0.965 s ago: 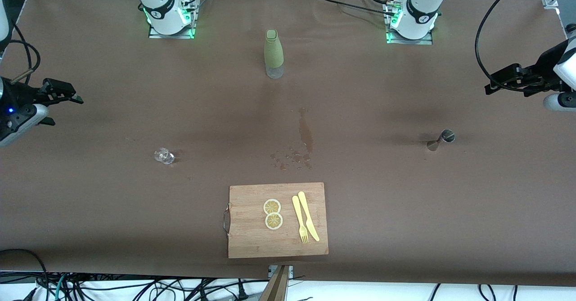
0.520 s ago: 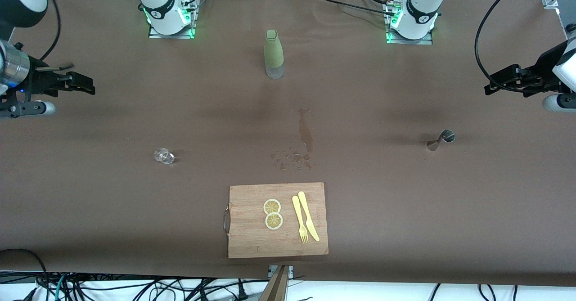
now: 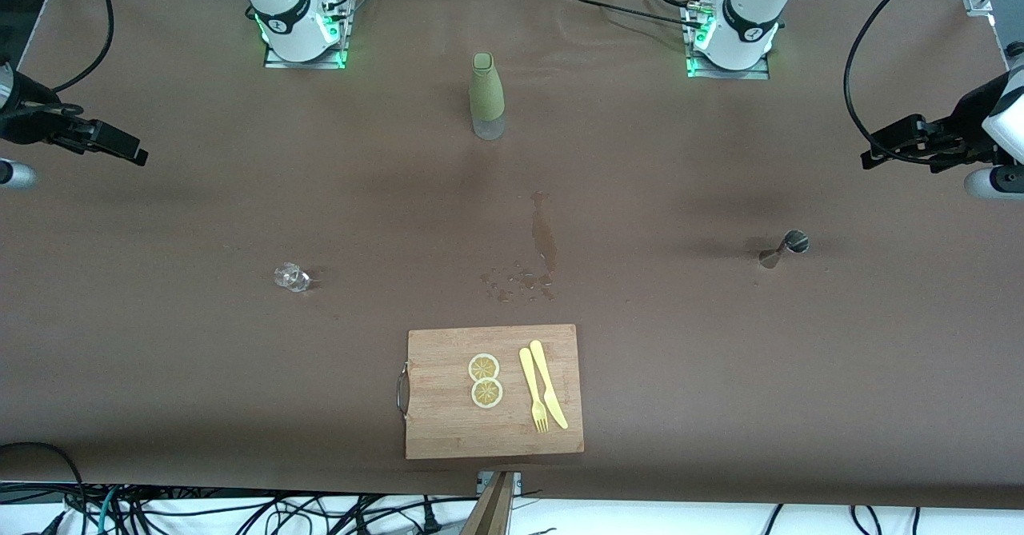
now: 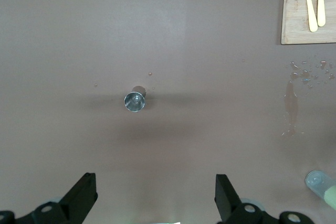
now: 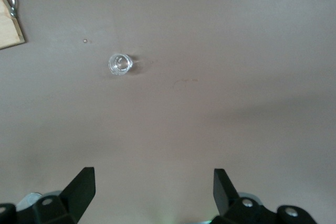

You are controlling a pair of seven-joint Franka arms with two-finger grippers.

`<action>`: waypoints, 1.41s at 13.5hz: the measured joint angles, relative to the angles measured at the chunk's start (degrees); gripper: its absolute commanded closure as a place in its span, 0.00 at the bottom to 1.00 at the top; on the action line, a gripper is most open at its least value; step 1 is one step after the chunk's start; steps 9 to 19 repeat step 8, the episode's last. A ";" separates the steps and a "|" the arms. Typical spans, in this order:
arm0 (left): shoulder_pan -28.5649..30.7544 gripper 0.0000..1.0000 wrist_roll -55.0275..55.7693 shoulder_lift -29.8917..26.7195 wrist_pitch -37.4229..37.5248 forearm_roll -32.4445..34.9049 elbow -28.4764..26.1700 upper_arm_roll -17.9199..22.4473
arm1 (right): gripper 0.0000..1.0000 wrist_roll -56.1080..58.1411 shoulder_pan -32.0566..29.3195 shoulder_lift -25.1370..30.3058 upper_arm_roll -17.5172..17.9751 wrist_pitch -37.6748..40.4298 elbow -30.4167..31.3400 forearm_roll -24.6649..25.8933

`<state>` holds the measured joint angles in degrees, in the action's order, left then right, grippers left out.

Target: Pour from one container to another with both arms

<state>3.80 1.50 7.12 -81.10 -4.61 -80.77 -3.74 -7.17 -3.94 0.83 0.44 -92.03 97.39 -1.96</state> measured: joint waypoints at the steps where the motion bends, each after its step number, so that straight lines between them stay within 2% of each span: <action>1: 0.00 0.00 0.00 0.00 0.00 0.00 0.00 0.00 | 0.00 0.22 0.06 0.40 0.00 -0.24 0.08 -0.23; 19: 0.00 0.00 0.00 0.00 -0.01 0.00 0.00 0.00 | 0.00 0.53 0.24 0.25 0.00 0.21 -0.14 -0.29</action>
